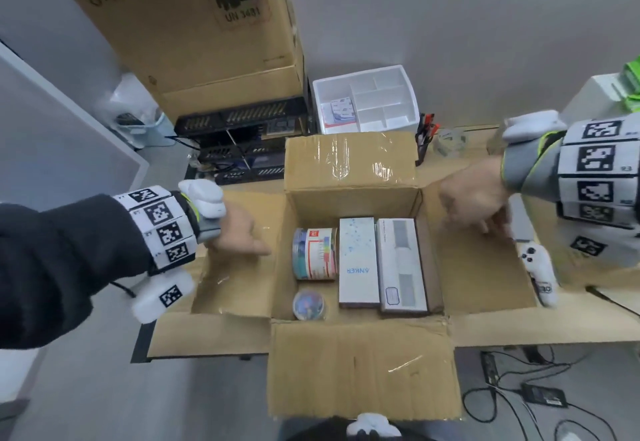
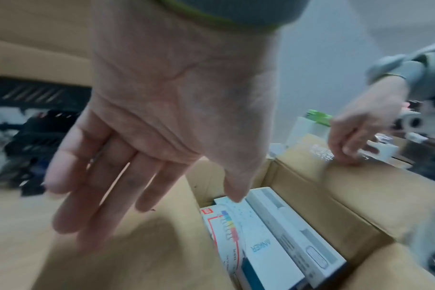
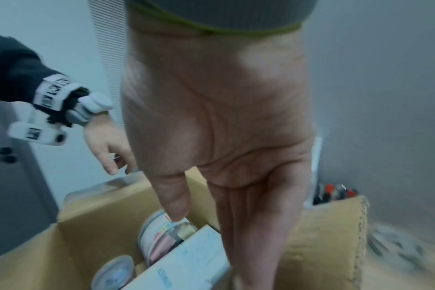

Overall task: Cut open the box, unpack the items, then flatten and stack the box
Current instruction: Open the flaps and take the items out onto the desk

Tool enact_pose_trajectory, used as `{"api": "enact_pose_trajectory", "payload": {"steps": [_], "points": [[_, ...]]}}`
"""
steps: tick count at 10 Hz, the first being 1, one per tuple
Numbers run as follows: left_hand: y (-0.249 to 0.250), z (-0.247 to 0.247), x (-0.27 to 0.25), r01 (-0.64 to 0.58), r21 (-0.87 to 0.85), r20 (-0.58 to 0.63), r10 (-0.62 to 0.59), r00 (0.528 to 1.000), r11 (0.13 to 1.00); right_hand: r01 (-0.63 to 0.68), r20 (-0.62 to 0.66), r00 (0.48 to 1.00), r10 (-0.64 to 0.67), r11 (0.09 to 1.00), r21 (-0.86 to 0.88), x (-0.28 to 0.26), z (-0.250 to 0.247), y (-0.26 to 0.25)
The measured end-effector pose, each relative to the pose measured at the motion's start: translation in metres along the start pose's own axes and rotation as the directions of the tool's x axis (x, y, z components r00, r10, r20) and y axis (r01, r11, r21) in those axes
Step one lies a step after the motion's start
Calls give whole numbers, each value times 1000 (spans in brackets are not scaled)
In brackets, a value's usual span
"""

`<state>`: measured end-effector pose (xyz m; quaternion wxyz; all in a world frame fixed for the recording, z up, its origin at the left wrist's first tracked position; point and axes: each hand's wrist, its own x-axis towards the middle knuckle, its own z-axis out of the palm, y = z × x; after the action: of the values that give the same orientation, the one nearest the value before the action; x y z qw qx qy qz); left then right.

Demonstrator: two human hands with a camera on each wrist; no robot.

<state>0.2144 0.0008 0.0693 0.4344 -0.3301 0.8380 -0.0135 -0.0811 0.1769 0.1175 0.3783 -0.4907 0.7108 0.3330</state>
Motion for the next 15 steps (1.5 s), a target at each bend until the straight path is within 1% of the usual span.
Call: {"api": "enact_pose_trajectory", "payload": {"steps": [1, 2, 3, 4, 5, 6, 7, 8, 9, 10, 11, 12, 13, 14, 15], "points": [[0, 15, 26, 24, -184, 53, -15, 999, 983, -72, 38, 997, 65, 975, 210, 30, 15, 9], [16, 16, 46, 50, -396, 112, -6, 994, 917, -96, 48, 995, 84, 928, 360, 56, 29, 3], [31, 12, 61, 48, -603, 117, 29, 993, 796, -91, 20, 995, 93, 868, 489, 77, 38, -5], [37, 12, 77, 55, -684, 138, 55, 989, 727, -112, 52, 994, 100, 841, 529, 94, 44, -5], [39, 16, 90, 97, -671, 217, 69, 974, 735, -111, 86, 993, 76, 815, 568, 106, 50, -1], [39, 17, 91, 94, -668, 248, 101, 964, 738, -98, 92, 994, 53, 797, 596, 108, 54, 5], [48, 16, 87, 130, -673, 302, 109, 947, 728, -127, 155, 987, 43, 799, 587, 104, 61, 14], [57, 11, 84, 139, -604, 313, 73, 947, 785, -151, 187, 981, 53, 814, 561, 101, 68, 24], [55, -5, 83, 115, -502, 200, -14, 980, 857, -145, 133, 987, 87, 841, 522, 100, 64, 28], [52, -32, 88, 39, -312, -122, -81, 989, 949, -92, -95, 984, 152, 883, 460, 103, 48, 35], [55, -44, 102, -3, -335, -292, -101, 951, 942, -29, -335, 920, 201, 890, 455, 111, 32, 38], [63, -49, 105, -52, -302, -246, -26, 969, 952, 18, -301, 941, 152, 869, 494, 119, 25, 35], [66, -51, 110, -59, -298, -191, 0, 982, 953, 59, -213, 974, 78, 820, 569, 125, 23, 31], [62, -39, 128, -5, -321, -125, -37, 991, 947, 57, -186, 981, 61, 822, 567, 132, 23, 29], [60, -36, 136, 10, -322, -149, -62, 987, 947, 64, -222, 972, 82, 812, 580, 142, 25, 29]]}}
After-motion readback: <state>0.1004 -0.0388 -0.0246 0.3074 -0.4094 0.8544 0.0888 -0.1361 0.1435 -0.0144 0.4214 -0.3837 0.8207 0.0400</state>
